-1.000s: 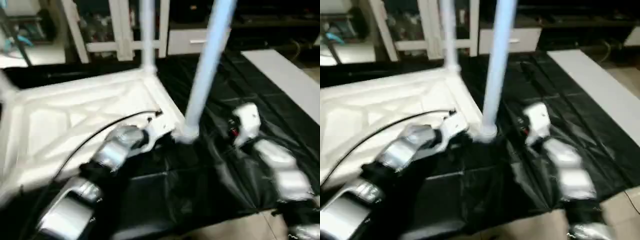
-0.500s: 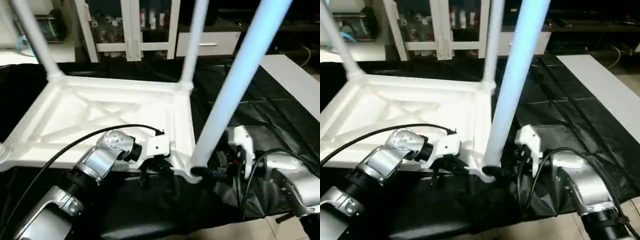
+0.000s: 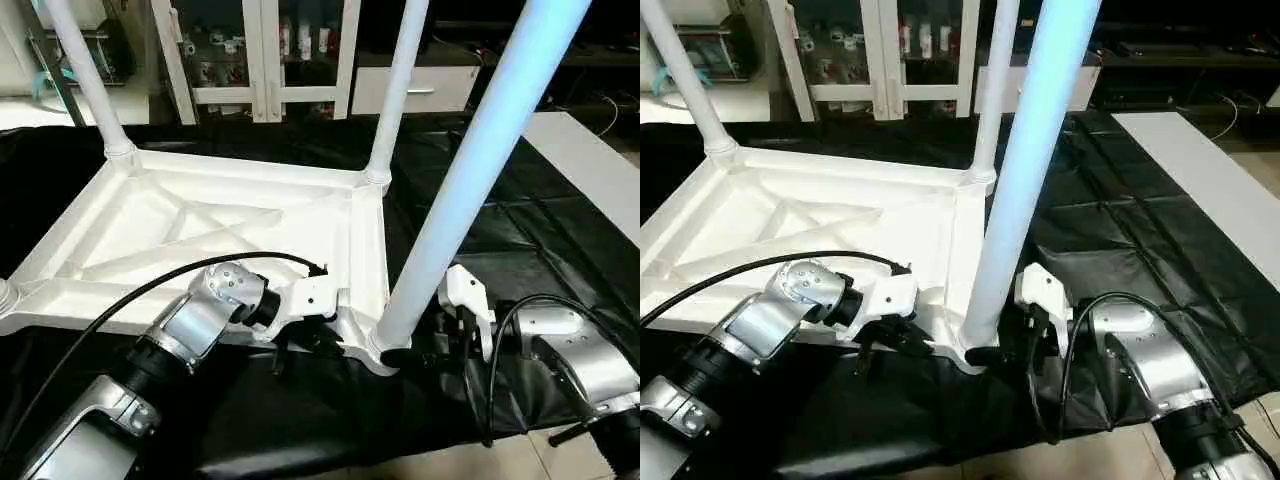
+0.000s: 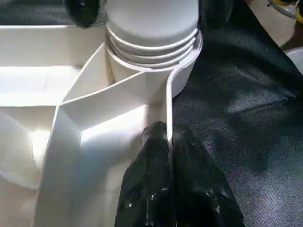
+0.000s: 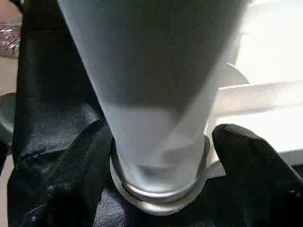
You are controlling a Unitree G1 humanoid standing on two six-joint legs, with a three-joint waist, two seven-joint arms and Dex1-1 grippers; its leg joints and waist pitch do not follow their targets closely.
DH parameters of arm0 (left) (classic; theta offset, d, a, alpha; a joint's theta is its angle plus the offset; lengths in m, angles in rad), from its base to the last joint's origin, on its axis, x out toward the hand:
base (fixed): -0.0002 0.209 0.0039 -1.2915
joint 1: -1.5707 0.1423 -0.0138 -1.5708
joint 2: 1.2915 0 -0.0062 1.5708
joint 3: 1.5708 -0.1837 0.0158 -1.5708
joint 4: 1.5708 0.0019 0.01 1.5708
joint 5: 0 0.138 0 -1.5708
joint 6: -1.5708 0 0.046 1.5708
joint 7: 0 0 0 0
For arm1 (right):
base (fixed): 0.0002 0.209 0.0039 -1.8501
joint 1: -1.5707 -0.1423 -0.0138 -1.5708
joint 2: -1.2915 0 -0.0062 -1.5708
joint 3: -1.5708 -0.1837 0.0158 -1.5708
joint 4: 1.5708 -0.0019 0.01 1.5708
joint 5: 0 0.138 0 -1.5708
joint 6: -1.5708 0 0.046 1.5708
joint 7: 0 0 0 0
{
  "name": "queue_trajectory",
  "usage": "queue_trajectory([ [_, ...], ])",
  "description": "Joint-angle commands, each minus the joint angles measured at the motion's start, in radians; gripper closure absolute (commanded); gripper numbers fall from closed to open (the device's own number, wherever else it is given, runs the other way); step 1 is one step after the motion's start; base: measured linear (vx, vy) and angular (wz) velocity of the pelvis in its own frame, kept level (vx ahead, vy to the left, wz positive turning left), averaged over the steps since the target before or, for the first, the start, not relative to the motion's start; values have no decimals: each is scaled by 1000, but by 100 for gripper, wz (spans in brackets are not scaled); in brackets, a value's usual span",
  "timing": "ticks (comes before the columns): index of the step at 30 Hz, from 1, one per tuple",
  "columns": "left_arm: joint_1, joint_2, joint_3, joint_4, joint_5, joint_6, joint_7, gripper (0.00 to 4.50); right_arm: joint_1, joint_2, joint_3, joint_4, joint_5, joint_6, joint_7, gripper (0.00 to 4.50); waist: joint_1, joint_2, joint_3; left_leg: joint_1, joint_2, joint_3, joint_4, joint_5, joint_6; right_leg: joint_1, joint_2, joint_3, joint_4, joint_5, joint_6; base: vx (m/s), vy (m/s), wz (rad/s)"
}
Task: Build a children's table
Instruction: Rotate leg to tighten
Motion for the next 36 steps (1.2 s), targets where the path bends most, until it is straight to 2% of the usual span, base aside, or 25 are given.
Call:
queue_trajectory([
  [1, 13, 0, -28, -6, 17, 6, -20, 450, -7, -1, 10, 8, -15, -19, 15, 127, -4, -12, -65, 30, 71, -32, -82, -312, 14, 29, -47, 39, -54, -333, -218, 0, 0, 0],
  [3, 11, -1, -28, -2, 18, 5, -19, 450, -9, 3, 15, 13, -16, -20, 22, 133, -4, -11, -65, 30, 71, -32, -82, -312, 16, 31, -47, 39, -53, -333, -220, 0, 0, 0],
  [5, 7, -2, -29, 2, 19, 5, -15, 450, -9, 4, 27, 23, -22, -23, 36, 166, -4, -12, -65, 29, 71, -32, -82, -310, 15, 33, -47, 38, -52, -334, -220, 0, 0, 0],
  [9, 6, -1, -30, 1, 19, 6, -14, 450, -15, 5, 37, 44, -32, -38, 51, 180, -4, -12, -65, 30, 72, -33, -82, -316, 12, 32, -48, 38, -54, -349, -217, 0, 0, 0],
  [13, 5, 0, -31, 1, 21, 7, -14, 450, -22, 5, 42, 59, -40, -45, 62, 186, -4, -11, -66, 30, 71, -32, -81, -306, 14, 34, -46, 38, -50, -317, -227, 0, 0, 0],
  [16, 3, -3, -33, 8, 28, 8, -6, 450, -25, 8, 47, 73, -50, -51, 62, 187, -4, -11, -66, 31, 71, -33, -81, -315, 13, 33, -47, 37, -54, -342, -221, 0, 0, 0],
  [19, 3, -12, -25, 15, 31, 11, 17, 450, -32, 34, 28, 104, -65, -56, -9, 187, -7, -13, -65, 31, 70, -34, -82, -337, 5, 31, -48, 37, -57, -370, -212, 0, 0, 0],
  [21, -5, -34, -2, 34, 32, 29, 68, 450, -57, 79, -8, 156, -75, -48, -122, 187, -14, -10, -63, 31, 69, -37, -85, -377, -15, 27, -45, 35, -60, -408, -201, 0, 0, 0],
  [23, -15, -59, 23, 54, 32, 63, 125, 450, -79, 120, -37, 199, -91, -35, -232, 188, -26, -14, -62, 33, 67, -42, -85, -439, -43, 24, -44, 30, -66, -470, -180, 0, 0, 0],
  [24, -25, -86, 43, 72, 37, 95, 186, 450, -105, 167, -68, 239, -97, 3, -346, 188, -39, -12, -58, 32, 65, -48, -87, -486, -58, 22, -42, 26, -70, -517, -164, -58, 15, -9],
  [25, -25, -86, 43, 72, 37, 95, 186, 450, -105, 167, -68, 239, -97, 3, -346, 188, -51, -12, -58, 31, 62, -56, -87, -526, -70, 22, -44, 18, -76, -571, -143, -58, 15, -9],
  [26, -27, -94, 49, 77, 39, 106, 204, 450, -112, 182, -76, 251, -98, 12, -381, 188, -56, -10, -58, 32, 63, -61, -86, -546, -76, 22, -45, 14, -79, -591, -130, -63, 24, -13],
  [27, -41, -132, 72, 102, 50, 146, 288, 450, -140, 236, -107, 293, -97, 41, -500, 188, -70, -3, -55, 29, 63, -68, -88, -588, -82, 23, -44, 9, -82, -612, -116, -56, 29, -15],
  [28, -44, -138, 76, 107, 52, 151, 301, 450, -144, 243, -111, 299, -97, 44, -516, 188, -84, -3, -54, 29, 60, -75, -88, -628, -92, 23, -42, -4, -91, -636, -99, -56, 29, -15],
  [29, -47, -146, 81, 114, 54, 159, 319, 450, -150, 254, -117, 307, -97, 48, -537, 188, -87, 0, -55, 34, 60, -77, -87, -651, -96, 22, -41, -9, -94, -648, -91, -52, 30, -14],
  [30, -59, -171, 97, 131, 60, 187, 372, 450, -165, 279, -124, 331, -110, 47, -597, 188, -99, -1, -53, 35, 60, -80, -87, -677, -94, 23, -41, -18, -101, -653, -80, 0, 0, 0],
  [31, -71, -197, 118, 151, 67, 217, 430, 450, -180, 302, -126, 356, -129, 40, -652, 188, -105, 12, -52, 36, 63, -87, -92, -707, -98, 33, -43, -32, -103, -634, -81, 0, 0, 0],
  [32, -88, -224, 138, 176, 71, 244, 488, 450, -195, 327, -128, 381, -148, 31, -715, 188, -119, 18, -47, 31, 70, -93, -108, -759, -107, 44, -36, -47, -97, -588, -85, 0, 0, 0],
  [33, -120, -271, 173, 225, 86, 260, 608, 450, -225, 373, -131, 429, -177, 26, -834, 188, -118, 23, -45, 30, 75, -94, -120, -791, -113, 49, -29, -52, -87, -551, -90, -54, 23, -6],
  [34, -135, -290, 186, 248, 91, 253, 657, 450, -241, 396, -135, 454, -191, 20, -903, 188, -116, 28, -40, 10, 91, -84, -165, -847, -118, 76, -8, -62, -32, -443, -106, -54, 23, -6],
  [35, -151, -312, 200, 272, 98, 242, 717, 450, -260, 425, -142, 484, -199, 13, -980, 188, -103, 33, -36, -9, 102, -72, -196, -865, -121, 97, 0, -59, 31, -363, -116, -101, -6, 5],
  [36, -167, -336, 220, 297, 99, 219, 784, 450, -280, 455, -152, 515, -204, 11, -1057, 188, -58, 38, -34, -35, 104, -23, -243, -873, -122, 109, 17, -49, 123, -225, -114, -53, -61, 14],
])
